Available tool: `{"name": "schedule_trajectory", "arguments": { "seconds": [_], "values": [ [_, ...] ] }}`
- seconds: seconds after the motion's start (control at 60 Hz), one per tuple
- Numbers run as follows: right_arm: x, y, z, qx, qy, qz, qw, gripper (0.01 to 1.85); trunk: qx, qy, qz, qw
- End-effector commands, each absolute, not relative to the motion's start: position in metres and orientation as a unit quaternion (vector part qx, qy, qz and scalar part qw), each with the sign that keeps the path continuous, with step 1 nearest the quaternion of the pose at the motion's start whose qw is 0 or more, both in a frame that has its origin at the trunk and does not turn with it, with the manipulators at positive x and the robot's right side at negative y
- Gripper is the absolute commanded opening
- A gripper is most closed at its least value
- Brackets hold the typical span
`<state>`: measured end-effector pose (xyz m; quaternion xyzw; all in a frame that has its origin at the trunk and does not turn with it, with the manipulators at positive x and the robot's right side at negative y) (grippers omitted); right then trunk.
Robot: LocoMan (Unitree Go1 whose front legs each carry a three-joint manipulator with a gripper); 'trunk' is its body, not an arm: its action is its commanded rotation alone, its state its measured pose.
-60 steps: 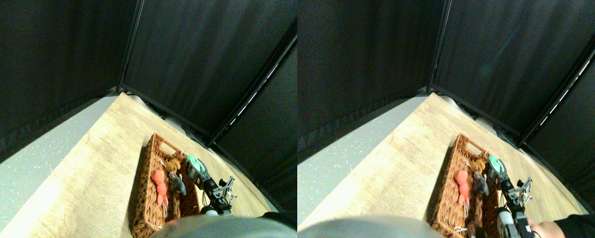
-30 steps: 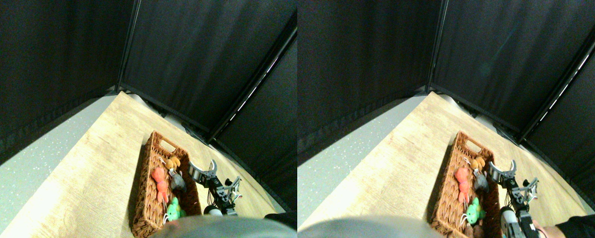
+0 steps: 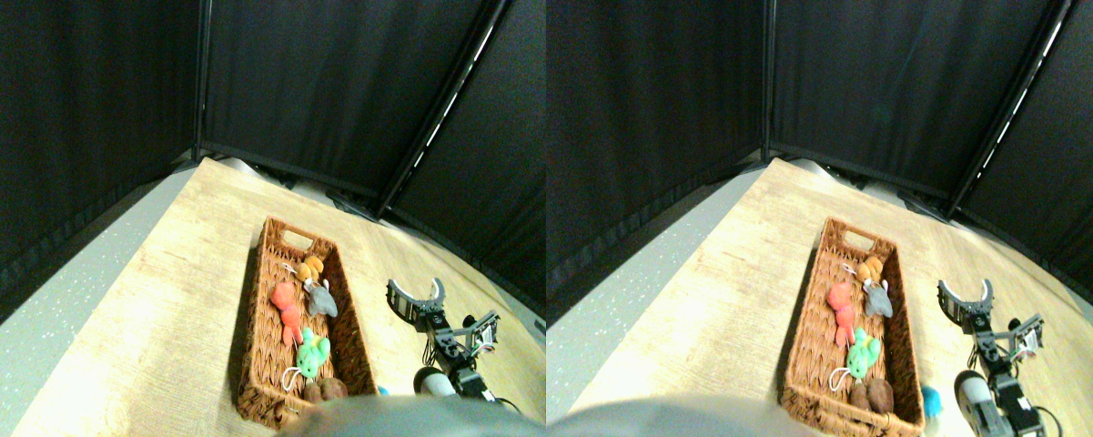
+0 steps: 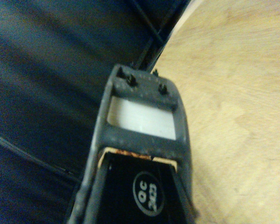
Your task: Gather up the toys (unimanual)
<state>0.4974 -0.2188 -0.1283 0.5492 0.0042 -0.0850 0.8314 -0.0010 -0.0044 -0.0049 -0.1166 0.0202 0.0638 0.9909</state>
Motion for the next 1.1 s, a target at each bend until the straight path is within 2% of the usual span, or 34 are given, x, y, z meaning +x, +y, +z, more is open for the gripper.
{"name": "schedule_trajectory", "arguments": {
  "seconds": [0.017,0.217,0.25,0.383,0.533,0.633,0.833,1.017,1.1],
  "values": [
    [0.491,-0.223,-0.118,0.566,-0.020,-0.061,0.822,0.61,-0.107,0.027,0.039,0.9931],
    [0.463,-0.237,-0.131,0.585,-0.031,-0.083,0.806,0.62,-0.093,0.033,0.027,0.9947],
    [0.458,-0.237,-0.134,0.602,-0.035,-0.091,0.793,0.62,-0.093,0.033,0.027,0.9947],
    [0.445,-0.238,-0.139,0.604,-0.032,-0.091,0.791,0.65,-0.088,0.035,0.020,0.9953],
    [0.434,-0.235,-0.140,0.605,-0.024,-0.112,0.788,0.66,-0.094,0.033,0.017,0.9948],
    [0.428,-0.232,-0.141,0.610,-0.022,-0.120,0.783,0.61,-0.103,0.033,0.021,0.9939],
    [0.409,-0.225,-0.143,0.657,0.001,-0.134,0.742,0.72,-0.122,0.034,0.030,0.9916],
    [0.397,-0.215,-0.148,0.651,0.038,-0.134,0.746,0.77,-0.132,0.035,0.037,0.9899],
    [0.394,-0.210,-0.153,0.675,0.056,-0.124,0.725,0.73,-0.134,0.036,0.038,0.9896]
  ]
}}
